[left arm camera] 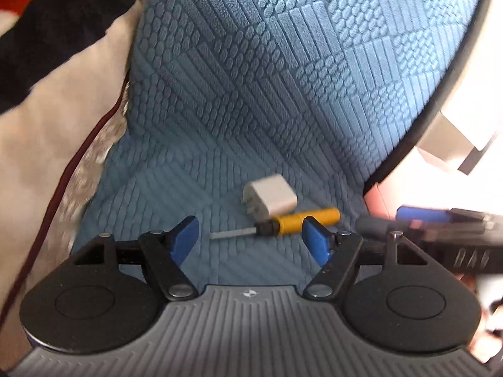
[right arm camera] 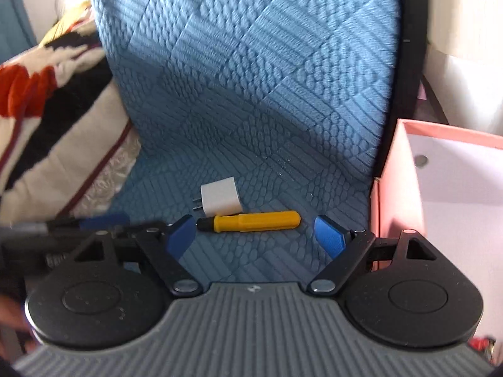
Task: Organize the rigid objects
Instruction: 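Move the left tool toward the white adapter while the right tool approaches the yellow screwdriver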
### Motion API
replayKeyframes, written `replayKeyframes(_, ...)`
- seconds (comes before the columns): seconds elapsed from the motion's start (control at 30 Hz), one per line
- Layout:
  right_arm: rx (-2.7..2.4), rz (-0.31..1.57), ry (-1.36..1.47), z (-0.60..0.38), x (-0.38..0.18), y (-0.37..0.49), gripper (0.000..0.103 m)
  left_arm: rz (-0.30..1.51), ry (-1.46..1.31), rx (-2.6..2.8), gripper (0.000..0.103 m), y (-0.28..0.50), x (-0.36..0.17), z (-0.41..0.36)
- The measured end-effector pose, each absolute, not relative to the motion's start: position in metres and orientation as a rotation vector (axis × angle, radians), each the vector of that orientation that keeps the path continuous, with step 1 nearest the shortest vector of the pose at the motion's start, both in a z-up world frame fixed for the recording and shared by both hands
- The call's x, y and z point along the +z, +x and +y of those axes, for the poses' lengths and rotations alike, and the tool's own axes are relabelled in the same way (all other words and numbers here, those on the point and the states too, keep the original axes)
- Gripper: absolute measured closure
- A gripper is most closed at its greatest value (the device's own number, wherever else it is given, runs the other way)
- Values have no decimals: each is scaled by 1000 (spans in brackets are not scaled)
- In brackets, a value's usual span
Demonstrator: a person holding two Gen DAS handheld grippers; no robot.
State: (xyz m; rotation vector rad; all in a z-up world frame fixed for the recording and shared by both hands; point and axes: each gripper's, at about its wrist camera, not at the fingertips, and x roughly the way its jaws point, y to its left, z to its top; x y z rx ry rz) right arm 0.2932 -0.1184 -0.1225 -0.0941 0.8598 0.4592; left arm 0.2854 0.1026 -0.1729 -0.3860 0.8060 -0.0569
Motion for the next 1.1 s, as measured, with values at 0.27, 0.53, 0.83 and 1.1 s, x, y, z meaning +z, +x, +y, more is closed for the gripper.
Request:
replayKeyframes(0.27, 554, 907, -203, -98, -149, 323, 29, 825, -417, -155, 27, 340, -179, 112)
replayKeyframes(0.53, 606, 912, -294, -81, -169, 338, 30, 899, -385, -220, 27, 371, -191, 109)
replayKeyframes(0.83, 656, 1008, -411, -64, -182, 345, 30, 933, -378, -228, 27, 388, -200, 109)
replayKeyframes(1.1, 653, 1048, -366, -68, -185, 339, 48, 944, -329, -204, 26, 392, -202, 100)
